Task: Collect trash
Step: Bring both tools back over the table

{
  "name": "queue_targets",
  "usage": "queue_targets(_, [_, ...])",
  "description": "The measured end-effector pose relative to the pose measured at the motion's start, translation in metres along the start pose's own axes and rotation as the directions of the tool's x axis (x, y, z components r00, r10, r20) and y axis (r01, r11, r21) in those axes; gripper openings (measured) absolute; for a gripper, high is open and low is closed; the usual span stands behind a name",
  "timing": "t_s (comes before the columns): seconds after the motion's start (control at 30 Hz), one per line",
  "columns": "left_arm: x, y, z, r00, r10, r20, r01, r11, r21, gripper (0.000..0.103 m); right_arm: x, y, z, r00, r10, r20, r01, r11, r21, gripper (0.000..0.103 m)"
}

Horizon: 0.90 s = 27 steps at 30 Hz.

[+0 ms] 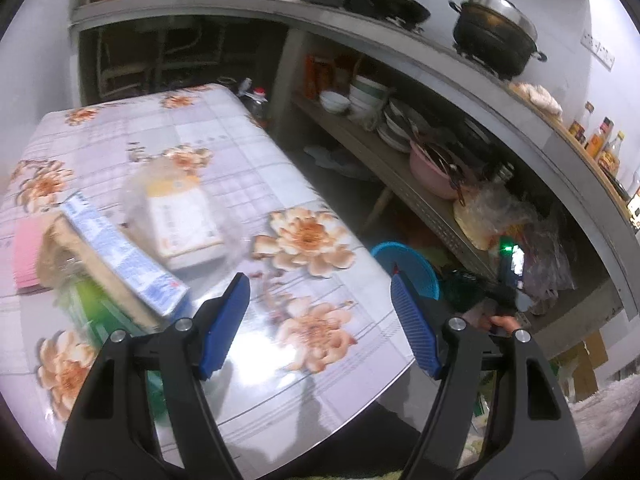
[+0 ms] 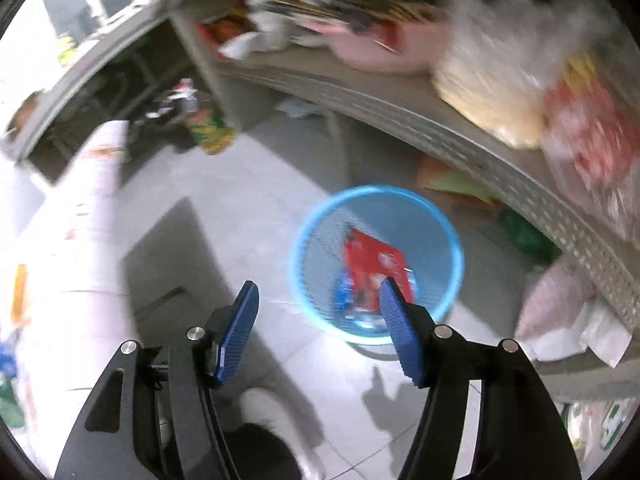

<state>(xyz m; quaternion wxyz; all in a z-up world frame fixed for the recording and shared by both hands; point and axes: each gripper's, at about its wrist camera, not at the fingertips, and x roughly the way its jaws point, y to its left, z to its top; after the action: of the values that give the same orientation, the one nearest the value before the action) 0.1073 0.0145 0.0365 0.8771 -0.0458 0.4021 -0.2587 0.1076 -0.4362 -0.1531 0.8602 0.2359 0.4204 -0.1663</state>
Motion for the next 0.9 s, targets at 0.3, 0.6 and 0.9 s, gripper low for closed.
queue_targets(0.3, [-0.052, 0.052, -0.025, 0.984, 0.152, 0.095, -0.143, 0.985, -0.098, 0.072, -0.076, 0.116, 0.021, 0.951, 0.309, 0.009, -0.302, 0.936, -0.181, 0.067])
queue_targets(0.6, [-0.061, 0.1, -0.049, 0.975, 0.211, 0.072, -0.188, 0.951, -0.246, 0.072, -0.093, 0.23, -0.009, 0.859, 0.487, -0.157, -0.51, 0.796, -0.327, 0.07])
queue_targets(0.9, [-0.056, 0.131, -0.058, 0.976, 0.209, 0.064, -0.18, 0.934, -0.309, 0.072, -0.085, 0.297, -0.032, 0.805, 0.508, -0.306, -0.592, 0.723, -0.356, 0.07])
